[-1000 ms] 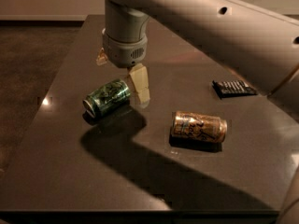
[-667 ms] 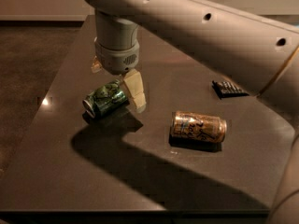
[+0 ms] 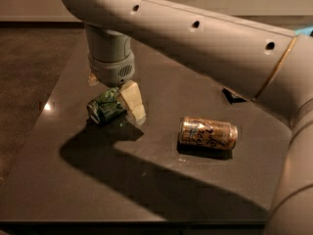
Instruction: Place green can upright
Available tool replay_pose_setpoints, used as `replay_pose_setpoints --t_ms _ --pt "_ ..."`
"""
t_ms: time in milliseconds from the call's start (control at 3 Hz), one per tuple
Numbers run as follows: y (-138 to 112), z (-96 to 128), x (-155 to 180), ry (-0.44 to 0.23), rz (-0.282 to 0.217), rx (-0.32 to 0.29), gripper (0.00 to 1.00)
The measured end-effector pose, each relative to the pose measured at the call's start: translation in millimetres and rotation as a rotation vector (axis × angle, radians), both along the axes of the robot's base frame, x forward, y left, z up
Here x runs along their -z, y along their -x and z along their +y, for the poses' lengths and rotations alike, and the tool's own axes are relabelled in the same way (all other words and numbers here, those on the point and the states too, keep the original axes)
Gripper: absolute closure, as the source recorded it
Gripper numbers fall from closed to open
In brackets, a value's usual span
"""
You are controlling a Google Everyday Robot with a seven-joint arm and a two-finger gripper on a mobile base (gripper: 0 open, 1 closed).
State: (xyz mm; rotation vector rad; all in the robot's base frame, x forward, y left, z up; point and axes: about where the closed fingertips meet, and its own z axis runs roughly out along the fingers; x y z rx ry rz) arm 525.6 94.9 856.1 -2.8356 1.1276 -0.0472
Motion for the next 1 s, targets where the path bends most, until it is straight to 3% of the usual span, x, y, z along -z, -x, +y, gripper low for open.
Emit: replay_pose_setpoints --t_ms 333,1000 --pt "1.5 5.7 4.2 0.011 0.015 0.009 0.0" --pt "-1.9 7.8 6.9 -0.006 0.043 0.076 0.41"
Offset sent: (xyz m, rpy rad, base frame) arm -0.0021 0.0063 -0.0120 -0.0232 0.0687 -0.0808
